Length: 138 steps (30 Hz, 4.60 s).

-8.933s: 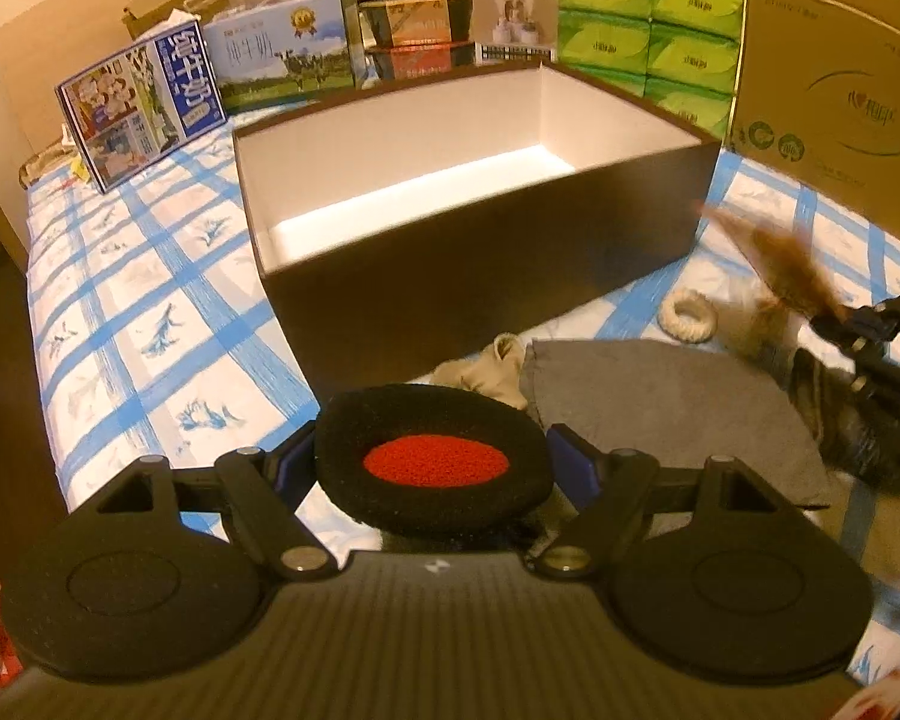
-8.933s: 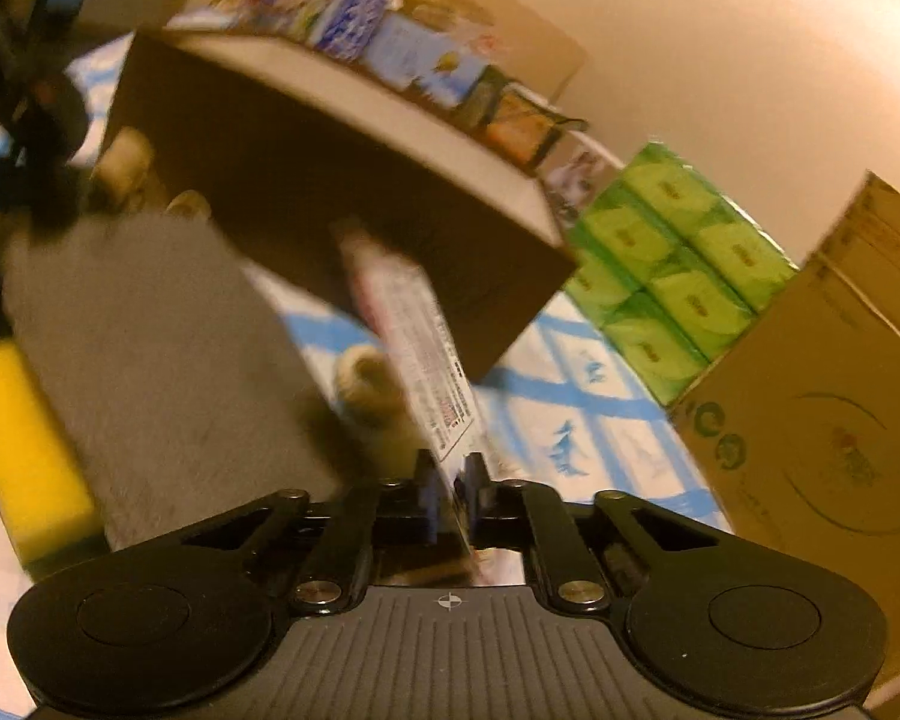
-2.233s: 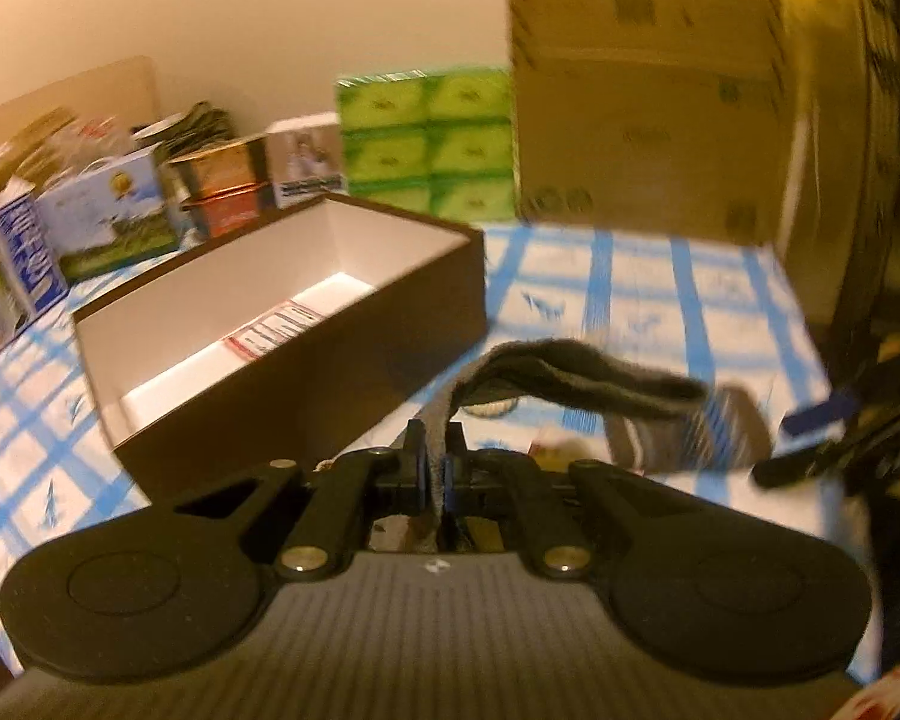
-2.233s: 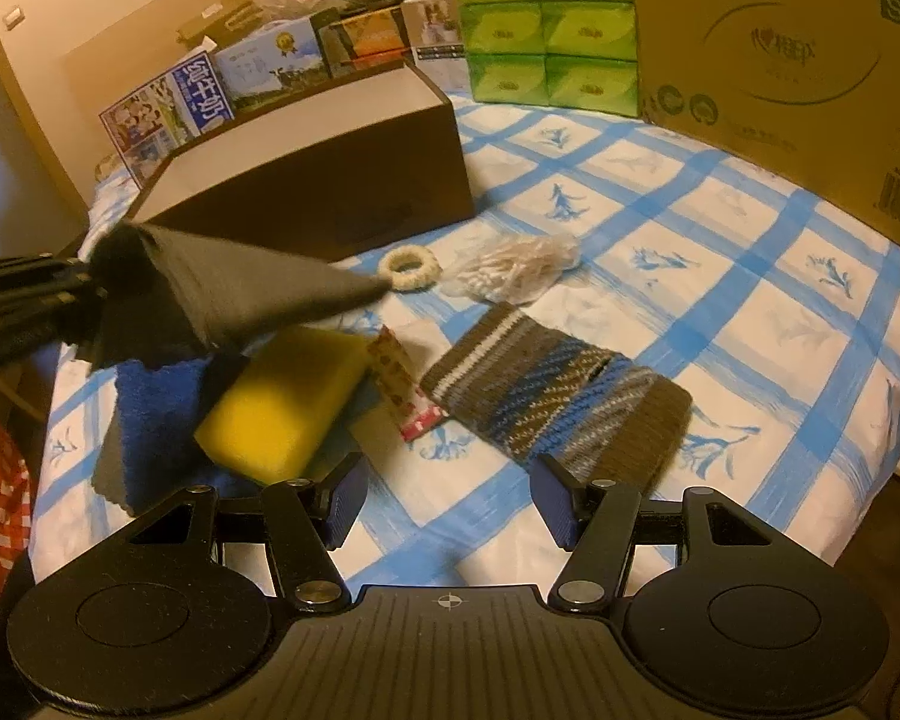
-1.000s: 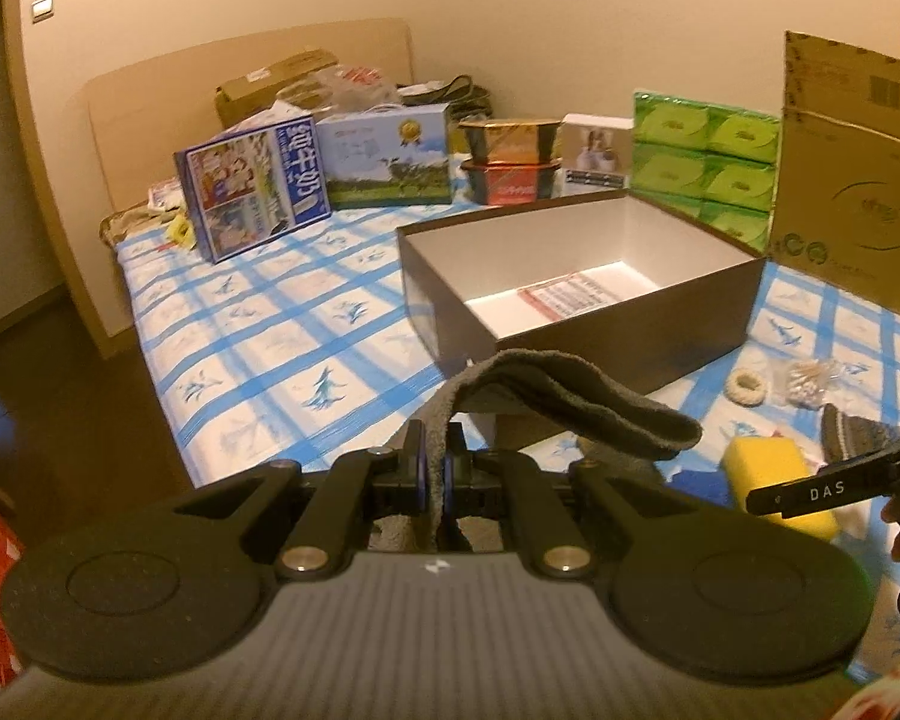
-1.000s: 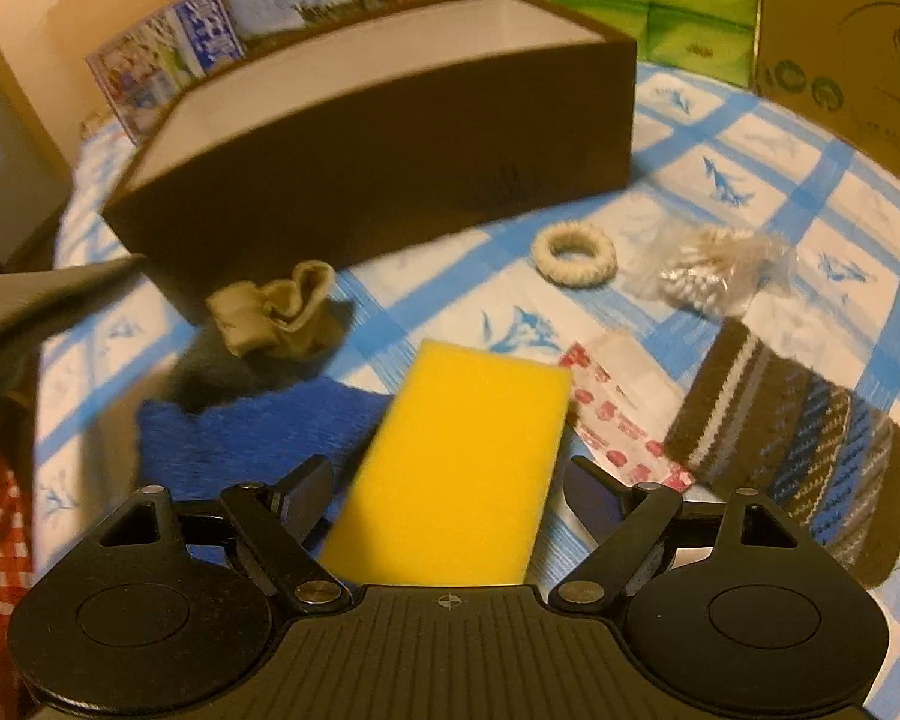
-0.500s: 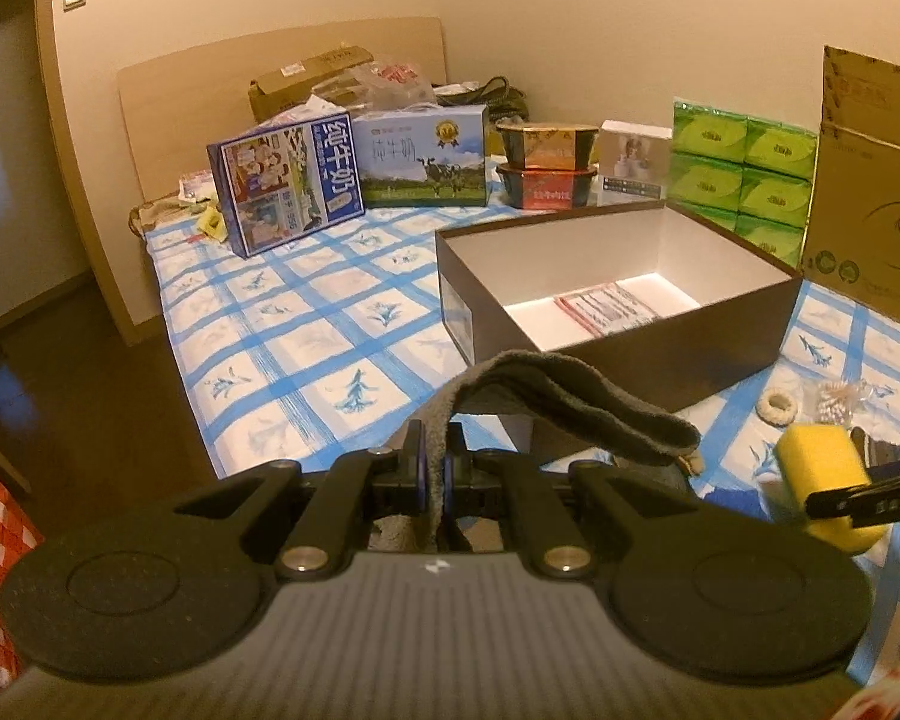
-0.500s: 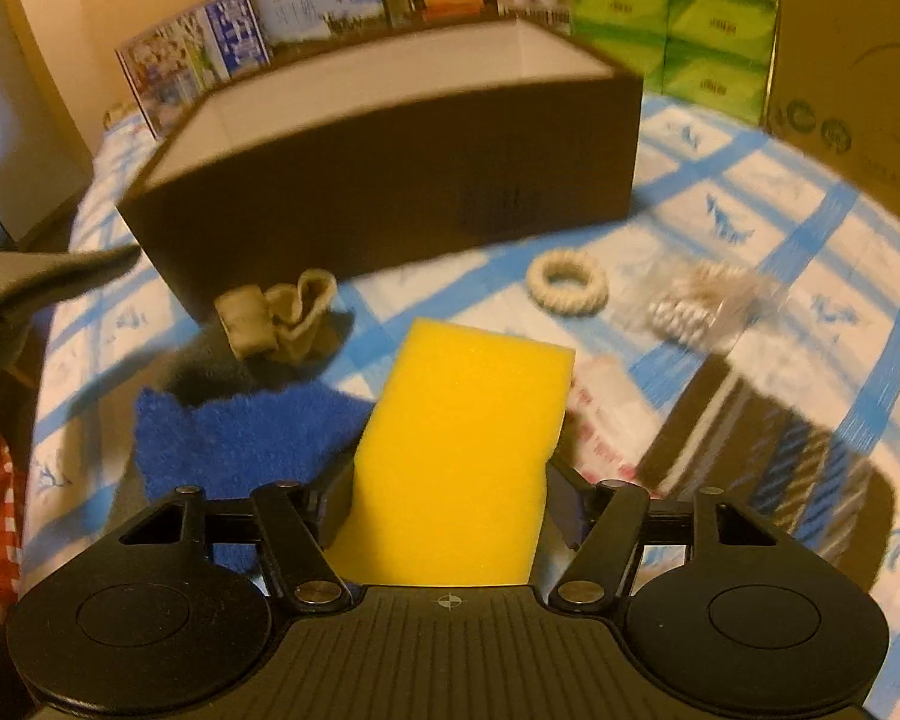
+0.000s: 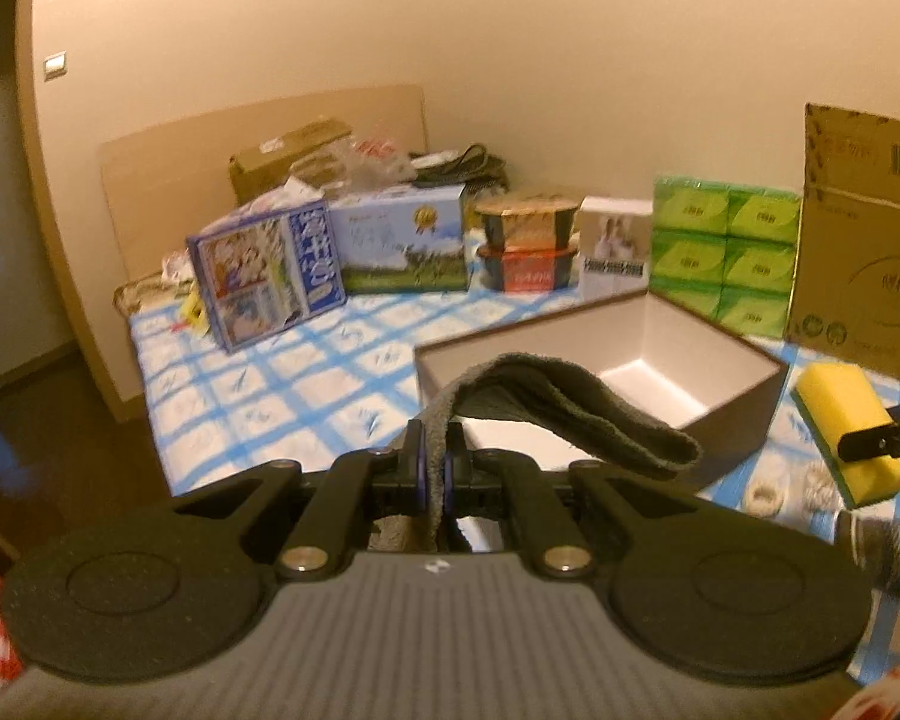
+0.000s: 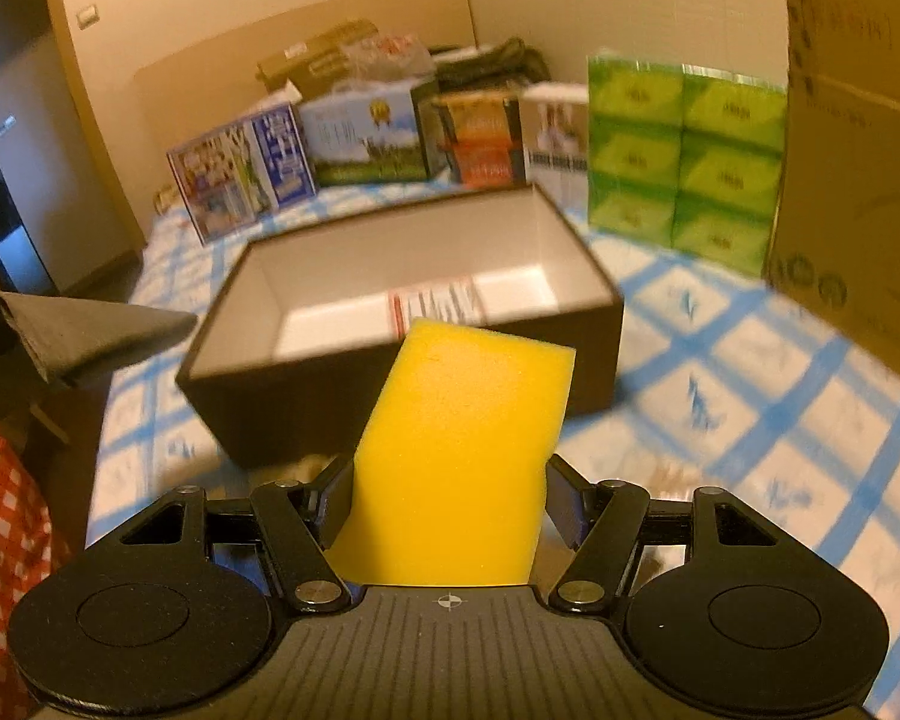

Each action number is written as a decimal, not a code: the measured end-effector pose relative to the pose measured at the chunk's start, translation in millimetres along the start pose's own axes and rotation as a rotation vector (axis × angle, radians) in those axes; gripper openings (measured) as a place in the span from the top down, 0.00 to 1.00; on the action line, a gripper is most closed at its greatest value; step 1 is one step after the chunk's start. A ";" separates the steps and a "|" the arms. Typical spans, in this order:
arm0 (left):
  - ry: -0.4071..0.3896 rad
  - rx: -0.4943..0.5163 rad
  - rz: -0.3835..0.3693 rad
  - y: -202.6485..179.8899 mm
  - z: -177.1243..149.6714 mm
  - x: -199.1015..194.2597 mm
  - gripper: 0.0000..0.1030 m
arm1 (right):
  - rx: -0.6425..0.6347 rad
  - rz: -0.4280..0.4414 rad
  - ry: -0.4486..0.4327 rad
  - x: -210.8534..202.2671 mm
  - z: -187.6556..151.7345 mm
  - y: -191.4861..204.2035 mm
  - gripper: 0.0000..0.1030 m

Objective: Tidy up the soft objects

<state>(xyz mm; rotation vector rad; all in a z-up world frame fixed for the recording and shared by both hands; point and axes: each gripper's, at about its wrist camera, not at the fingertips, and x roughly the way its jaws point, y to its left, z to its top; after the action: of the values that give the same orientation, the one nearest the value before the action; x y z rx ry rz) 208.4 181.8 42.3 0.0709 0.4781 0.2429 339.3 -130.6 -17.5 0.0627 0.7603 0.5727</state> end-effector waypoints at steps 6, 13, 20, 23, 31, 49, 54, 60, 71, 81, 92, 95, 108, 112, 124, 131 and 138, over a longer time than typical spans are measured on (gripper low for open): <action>-0.031 -0.012 -0.038 -18.1 34.3 23.3 0.95 | -0.024 0.018 -0.078 0.2 39.6 -3.5 0.36; -0.005 -0.043 -0.075 -38.0 66.2 61.3 0.95 | -0.066 0.045 -0.122 15.2 77.9 -4.7 0.36; 0.022 -0.069 -0.096 -49.3 85.3 104.5 0.95 | -0.078 0.057 -0.117 46.9 107.0 -15.2 0.36; 0.047 -0.066 -0.096 -53.3 87.1 124.6 0.95 | -0.079 0.057 -0.106 62.6 116.9 -21.5 0.36; 0.132 -0.055 -0.083 -63.8 82.6 182.6 0.95 | -0.105 0.052 -0.068 99.9 128.6 -31.8 0.36; 0.241 -0.030 -0.065 -65.3 68.5 245.9 0.56 | -0.108 0.022 0.001 150.3 127.5 -51.7 0.35; 0.264 -0.043 -0.075 -60.7 65.1 244.6 0.56 | -0.117 0.014 0.007 154.9 127.4 -51.8 0.34; 0.259 -0.030 -0.090 -63.2 65.5 237.2 0.49 | -0.141 0.016 -0.030 155.4 128.1 -45.8 0.24; 0.266 -0.036 -0.113 -62.8 59.6 214.2 0.44 | -0.116 0.026 -0.031 135.6 119.3 -54.1 0.22; 0.262 -0.053 -0.120 -60.2 55.8 170.5 0.44 | -0.070 0.052 -0.048 91.8 100.7 -56.7 0.22; 0.242 -0.058 -0.168 -66.9 46.9 102.4 0.44 | -0.028 0.091 -0.066 27.9 74.6 -47.9 0.22; 0.240 -0.064 -0.185 -69.5 40.5 83.7 0.44 | -0.019 0.101 -0.075 8.5 65.7 -44.9 0.22; 0.234 -0.064 -0.200 -72.3 13.7 13.7 0.44 | 0.026 0.094 -0.089 -56.8 11.8 -38.6 0.22; 0.249 -0.066 -0.205 -74.6 2.7 0.7 0.44 | 0.040 0.078 -0.078 -71.0 -8.1 -39.2 0.22; 0.324 -0.077 -0.233 -87.3 -36.8 -19.9 0.43 | 0.093 0.030 -0.045 -97.7 -52.6 -49.6 0.22; 0.355 -0.069 -0.243 -98.7 -54.2 -21.1 0.43 | 0.099 0.002 -0.019 -99.9 -70.2 -52.3 0.22; 0.374 -0.042 -0.256 -110.4 -70.5 -19.5 0.43 | 0.084 -0.014 0.011 -95.2 -85.2 -52.0 0.22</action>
<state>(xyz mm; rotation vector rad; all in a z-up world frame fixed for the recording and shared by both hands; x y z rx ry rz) 182.7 70.7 -25.1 -0.0787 0.8466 0.0126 251.6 -235.9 -32.6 0.1320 0.7945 0.5282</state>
